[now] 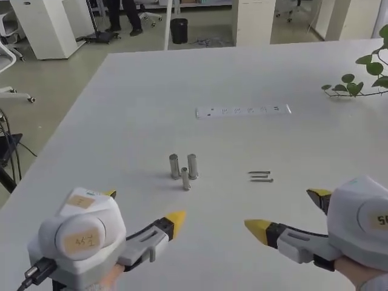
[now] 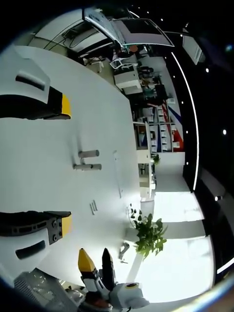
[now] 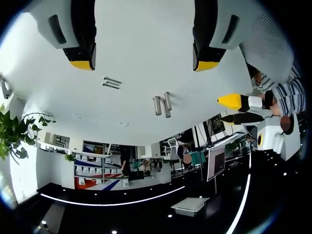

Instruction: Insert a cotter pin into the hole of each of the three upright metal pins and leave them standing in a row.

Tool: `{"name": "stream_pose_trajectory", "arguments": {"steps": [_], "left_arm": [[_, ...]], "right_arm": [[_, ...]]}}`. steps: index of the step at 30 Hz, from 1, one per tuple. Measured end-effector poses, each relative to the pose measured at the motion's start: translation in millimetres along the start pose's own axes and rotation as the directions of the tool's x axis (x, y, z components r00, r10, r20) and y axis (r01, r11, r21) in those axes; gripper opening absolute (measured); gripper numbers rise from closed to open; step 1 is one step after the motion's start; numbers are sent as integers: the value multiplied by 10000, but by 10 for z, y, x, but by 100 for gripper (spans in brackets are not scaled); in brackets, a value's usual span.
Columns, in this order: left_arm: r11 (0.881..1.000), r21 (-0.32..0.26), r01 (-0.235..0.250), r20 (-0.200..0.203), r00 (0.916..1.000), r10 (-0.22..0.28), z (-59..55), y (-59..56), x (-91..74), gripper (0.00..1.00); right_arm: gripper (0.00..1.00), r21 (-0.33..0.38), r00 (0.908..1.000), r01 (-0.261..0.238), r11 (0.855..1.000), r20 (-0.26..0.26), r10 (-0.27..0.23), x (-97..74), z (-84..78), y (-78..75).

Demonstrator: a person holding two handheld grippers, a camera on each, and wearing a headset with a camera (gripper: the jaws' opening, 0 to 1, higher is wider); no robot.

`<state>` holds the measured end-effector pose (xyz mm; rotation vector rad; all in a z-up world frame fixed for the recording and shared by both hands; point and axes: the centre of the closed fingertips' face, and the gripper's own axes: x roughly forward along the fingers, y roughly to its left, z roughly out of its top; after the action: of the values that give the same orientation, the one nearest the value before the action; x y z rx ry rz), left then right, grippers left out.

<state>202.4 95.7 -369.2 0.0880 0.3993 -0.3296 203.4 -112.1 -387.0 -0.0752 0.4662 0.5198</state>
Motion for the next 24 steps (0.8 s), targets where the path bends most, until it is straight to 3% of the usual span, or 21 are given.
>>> {"name": "stream_pose_trajectory", "arguments": {"steps": [8,12,18,21,23,24], "left_arm": [[9993,179,324,-82,9994,-322,-39,20,199,70],[9976,422,552,-165,9984,-545,-72,31,326,68],[9957,335,862,-179,9962,-856,-108,51,508,63],[9951,568,815,-421,9960,-791,-145,80,604,62],[9939,299,1065,-868,9908,-1036,-196,69,697,61],[9922,457,1158,-1052,9883,-1105,-207,76,765,60]], "right_arm": [[78,-93,9993,-261,9996,-258,258,33,-48,-8],[77,78,9993,-350,9994,-152,351,45,-25,-17],[77,82,9990,-412,9991,-148,413,83,-3,-34],[76,128,9989,-455,9989,-128,457,110,8,-57],[75,72,9989,-444,9990,-120,444,127,10,-73],[75,65,9989,-445,9990,-125,446,129,9,-75]]}}
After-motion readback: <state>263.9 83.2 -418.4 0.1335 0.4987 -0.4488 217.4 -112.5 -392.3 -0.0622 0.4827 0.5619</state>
